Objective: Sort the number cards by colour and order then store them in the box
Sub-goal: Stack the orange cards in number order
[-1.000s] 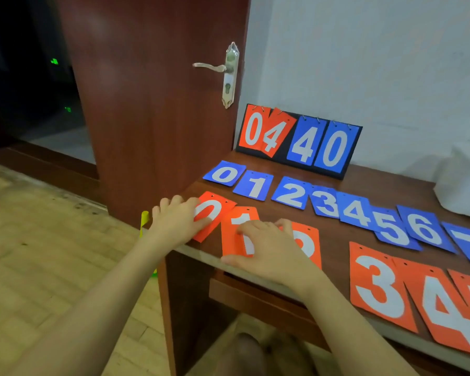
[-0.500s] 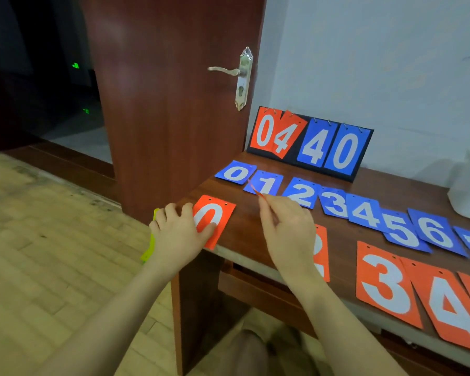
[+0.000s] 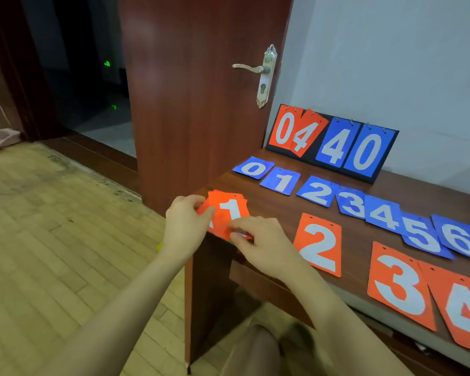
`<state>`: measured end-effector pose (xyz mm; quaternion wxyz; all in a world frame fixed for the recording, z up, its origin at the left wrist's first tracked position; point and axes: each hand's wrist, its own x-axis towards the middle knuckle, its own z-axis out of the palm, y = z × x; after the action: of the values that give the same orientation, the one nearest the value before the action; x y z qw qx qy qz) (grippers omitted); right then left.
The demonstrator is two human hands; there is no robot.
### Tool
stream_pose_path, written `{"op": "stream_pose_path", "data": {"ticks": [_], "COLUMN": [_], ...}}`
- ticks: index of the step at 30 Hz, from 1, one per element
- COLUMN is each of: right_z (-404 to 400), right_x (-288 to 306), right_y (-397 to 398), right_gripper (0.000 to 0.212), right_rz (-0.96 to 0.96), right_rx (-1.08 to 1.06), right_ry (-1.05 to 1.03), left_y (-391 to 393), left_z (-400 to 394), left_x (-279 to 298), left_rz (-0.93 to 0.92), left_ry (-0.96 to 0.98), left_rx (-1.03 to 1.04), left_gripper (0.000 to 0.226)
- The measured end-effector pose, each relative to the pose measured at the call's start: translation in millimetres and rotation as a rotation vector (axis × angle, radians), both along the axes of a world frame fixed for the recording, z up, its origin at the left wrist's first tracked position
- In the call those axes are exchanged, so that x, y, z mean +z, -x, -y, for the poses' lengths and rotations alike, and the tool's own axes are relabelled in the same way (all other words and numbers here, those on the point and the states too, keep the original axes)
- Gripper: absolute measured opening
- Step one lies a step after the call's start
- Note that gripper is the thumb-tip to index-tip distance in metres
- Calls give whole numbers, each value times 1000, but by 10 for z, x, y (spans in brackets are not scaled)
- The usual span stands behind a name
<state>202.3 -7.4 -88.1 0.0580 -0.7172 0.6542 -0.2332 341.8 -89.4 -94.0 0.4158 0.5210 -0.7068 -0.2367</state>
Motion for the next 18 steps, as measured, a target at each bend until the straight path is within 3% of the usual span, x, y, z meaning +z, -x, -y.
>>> {"op": "stream_pose_path", "data": {"ticks": [4, 9, 13, 18], "right_z": [-127, -414, -635, -678], "right_x": [-8, 82, 178, 156], "right_y": [83, 426, 811, 983], "right_gripper": [25, 20, 45, 71], "right_rz": [151, -68, -232, -219], "right_rx": [-25, -332, -743, -703], "right_ry": [8, 245, -42, -334], "left_y": [31, 138, 276, 541], "left_z": [-92, -241, -386, -469], "left_x": [-13, -80, -18, 124], "left_rz": [64, -53, 11, 92], "left_ry": [-21, -48, -42, 47], "left_rx": [-71, -105, -148, -205], "left_gripper": [46, 41, 36, 39]}}
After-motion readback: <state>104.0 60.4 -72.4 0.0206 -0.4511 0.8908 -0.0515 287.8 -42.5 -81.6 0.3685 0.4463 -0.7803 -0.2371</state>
